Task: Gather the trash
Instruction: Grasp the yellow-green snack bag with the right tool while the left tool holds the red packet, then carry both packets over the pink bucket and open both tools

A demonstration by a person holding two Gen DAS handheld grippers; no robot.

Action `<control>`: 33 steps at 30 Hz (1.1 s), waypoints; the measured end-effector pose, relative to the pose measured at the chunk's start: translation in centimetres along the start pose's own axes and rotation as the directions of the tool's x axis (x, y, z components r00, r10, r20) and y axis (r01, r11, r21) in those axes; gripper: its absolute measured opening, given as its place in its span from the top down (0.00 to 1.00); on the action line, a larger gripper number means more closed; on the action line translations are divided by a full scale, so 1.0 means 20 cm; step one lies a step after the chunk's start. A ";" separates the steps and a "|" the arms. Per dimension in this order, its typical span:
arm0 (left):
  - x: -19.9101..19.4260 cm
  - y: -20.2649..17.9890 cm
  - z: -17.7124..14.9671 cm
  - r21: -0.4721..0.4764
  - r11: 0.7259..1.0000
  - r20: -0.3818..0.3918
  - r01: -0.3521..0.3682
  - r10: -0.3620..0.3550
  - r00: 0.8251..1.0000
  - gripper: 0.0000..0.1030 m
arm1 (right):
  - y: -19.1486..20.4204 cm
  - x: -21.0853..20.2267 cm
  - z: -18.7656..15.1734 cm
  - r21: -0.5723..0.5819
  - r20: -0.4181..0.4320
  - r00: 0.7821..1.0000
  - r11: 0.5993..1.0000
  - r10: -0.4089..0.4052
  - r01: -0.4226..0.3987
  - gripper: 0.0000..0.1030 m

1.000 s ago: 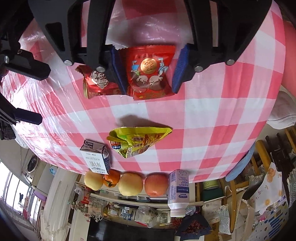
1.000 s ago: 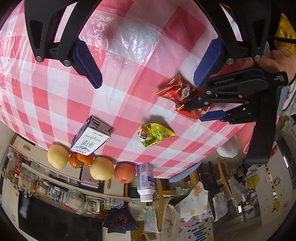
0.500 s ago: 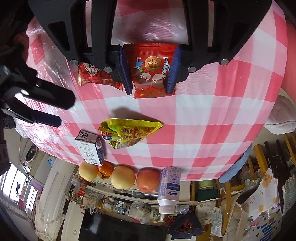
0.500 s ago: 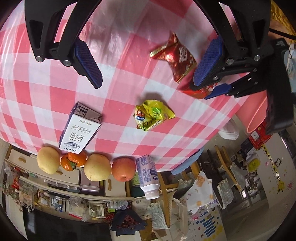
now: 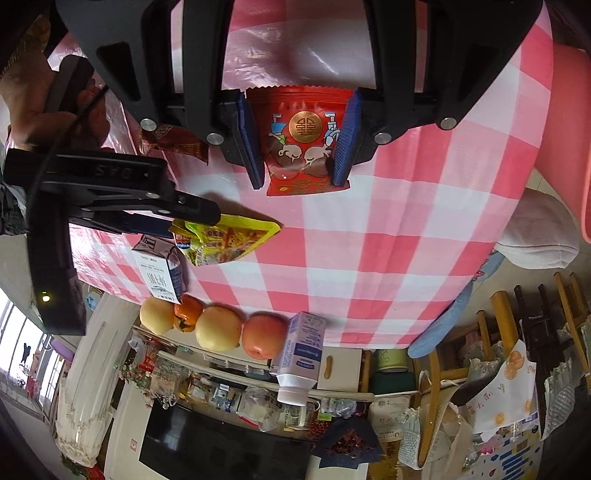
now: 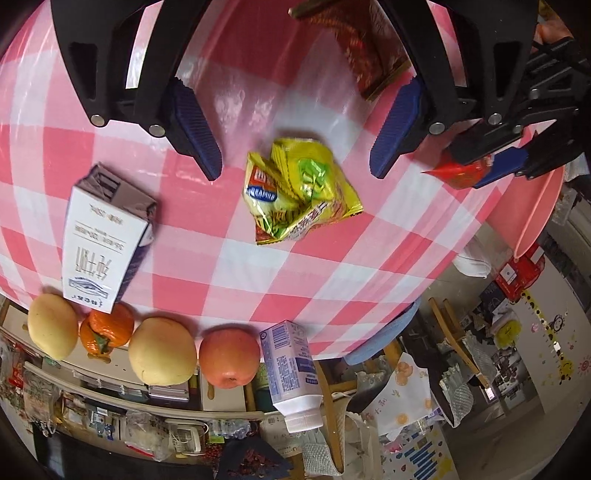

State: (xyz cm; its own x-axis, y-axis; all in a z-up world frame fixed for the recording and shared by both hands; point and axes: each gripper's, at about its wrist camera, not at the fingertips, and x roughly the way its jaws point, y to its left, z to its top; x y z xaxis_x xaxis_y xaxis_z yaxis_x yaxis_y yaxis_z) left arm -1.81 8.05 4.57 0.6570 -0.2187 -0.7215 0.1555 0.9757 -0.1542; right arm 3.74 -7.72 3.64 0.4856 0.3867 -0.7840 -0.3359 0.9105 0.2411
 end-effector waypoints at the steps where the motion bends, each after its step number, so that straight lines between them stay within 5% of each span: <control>1: 0.00 0.01 0.00 -0.003 1.000 0.002 -0.001 0.001 1.000 0.61 | -0.01 0.02 0.01 -0.001 -0.003 1.000 1.000 -0.001 0.001 0.20; 8: -0.02 0.08 0.03 -0.026 1.000 0.009 -0.011 0.011 1.000 0.61 | -0.03 0.08 0.07 -0.013 -0.009 1.000 1.000 0.008 -0.008 0.21; 17: -0.03 0.12 0.04 -0.046 0.999 0.010 -0.022 0.023 1.000 0.61 | -0.02 0.11 0.08 -0.034 -0.026 0.999 0.999 0.033 -0.034 0.44; 33: -0.08 0.20 0.04 -0.082 0.997 0.022 -0.010 0.012 1.000 0.61 | 0.04 0.05 0.06 -0.099 0.030 0.999 0.994 -0.041 0.043 0.61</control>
State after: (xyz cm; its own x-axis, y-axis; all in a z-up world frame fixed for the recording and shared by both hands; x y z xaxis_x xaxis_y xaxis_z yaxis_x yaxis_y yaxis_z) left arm -1.64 12.33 5.54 0.6751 -0.2072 -0.7080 0.0876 0.9755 -0.2019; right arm 4.89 -6.43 3.76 0.5229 0.3536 -0.7756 -0.3924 0.9076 0.1492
